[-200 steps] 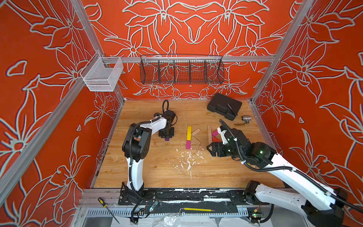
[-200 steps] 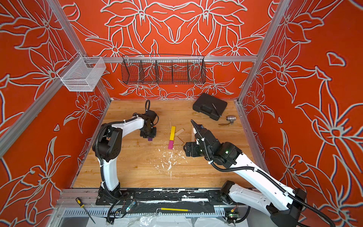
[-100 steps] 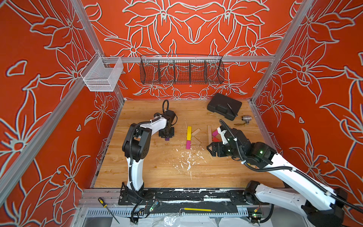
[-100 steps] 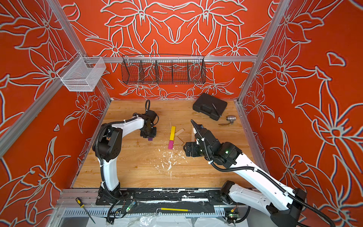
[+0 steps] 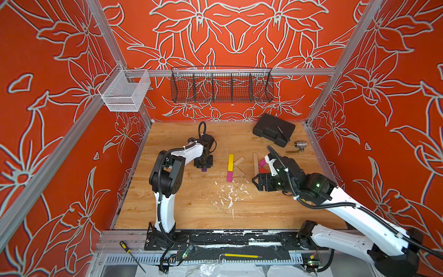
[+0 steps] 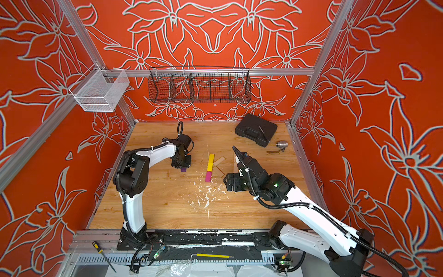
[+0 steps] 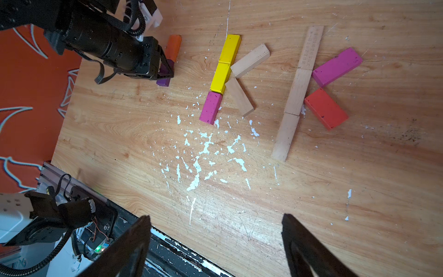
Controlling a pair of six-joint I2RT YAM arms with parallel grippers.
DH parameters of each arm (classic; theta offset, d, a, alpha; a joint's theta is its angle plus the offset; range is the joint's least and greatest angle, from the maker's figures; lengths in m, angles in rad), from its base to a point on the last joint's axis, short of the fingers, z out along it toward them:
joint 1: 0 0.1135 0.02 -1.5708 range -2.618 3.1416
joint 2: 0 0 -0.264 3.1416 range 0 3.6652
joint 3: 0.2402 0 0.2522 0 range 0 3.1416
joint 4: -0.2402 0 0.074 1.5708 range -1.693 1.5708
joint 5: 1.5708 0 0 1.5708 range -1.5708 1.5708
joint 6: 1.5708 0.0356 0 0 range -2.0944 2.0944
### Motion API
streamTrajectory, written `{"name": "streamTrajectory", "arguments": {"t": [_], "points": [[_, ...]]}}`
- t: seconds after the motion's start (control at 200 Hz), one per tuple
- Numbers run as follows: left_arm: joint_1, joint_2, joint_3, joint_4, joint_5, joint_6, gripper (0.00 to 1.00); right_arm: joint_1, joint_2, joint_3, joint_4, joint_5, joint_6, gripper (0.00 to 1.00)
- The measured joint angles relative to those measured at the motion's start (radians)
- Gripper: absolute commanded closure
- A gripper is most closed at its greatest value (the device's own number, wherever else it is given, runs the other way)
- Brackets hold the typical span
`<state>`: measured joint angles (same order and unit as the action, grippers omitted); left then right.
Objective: Assemble the letter k with building blocks
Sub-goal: Assemble the building block at the center of the board, then adjust the building block at the center of the board.
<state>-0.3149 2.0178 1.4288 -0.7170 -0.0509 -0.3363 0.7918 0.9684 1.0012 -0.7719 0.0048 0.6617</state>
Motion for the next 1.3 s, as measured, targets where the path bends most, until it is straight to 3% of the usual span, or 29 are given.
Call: {"name": "streamTrajectory", "arguments": {"t": [0.245, 0.641, 0.821, 1.056, 1.221, 1.301], "points": [[0.0, 0.0, 0.002, 0.0, 0.001, 0.0, 0.57, 0.0, 0.0, 0.0, 0.0, 0.0, 0.0, 0.13], [0.001, -0.027, -0.008, 0.005, 0.01, -0.003, 0.29, -0.032, 0.059, 0.04, -0.036, 0.059, 0.003, 0.13], [0.001, -0.179, -0.035, 0.011, 0.048, -0.005, 0.28, -0.165, 0.145, 0.079, -0.071, 0.063, -0.012, 0.12], [-0.015, -0.508, -0.111, 0.076, 0.171, 0.019, 0.29, -0.394, 0.21, 0.073, -0.106, 0.071, -0.047, 0.12], [-0.069, -0.712, -0.184, 0.169, 0.316, 0.1, 0.29, -0.559, 0.245, 0.025, -0.11, 0.099, -0.077, 0.09], [-0.096, -0.796, -0.24, 0.233, 0.413, 0.167, 0.26, -0.634, 0.248, -0.008, -0.107, 0.115, -0.089, 0.02]]}}
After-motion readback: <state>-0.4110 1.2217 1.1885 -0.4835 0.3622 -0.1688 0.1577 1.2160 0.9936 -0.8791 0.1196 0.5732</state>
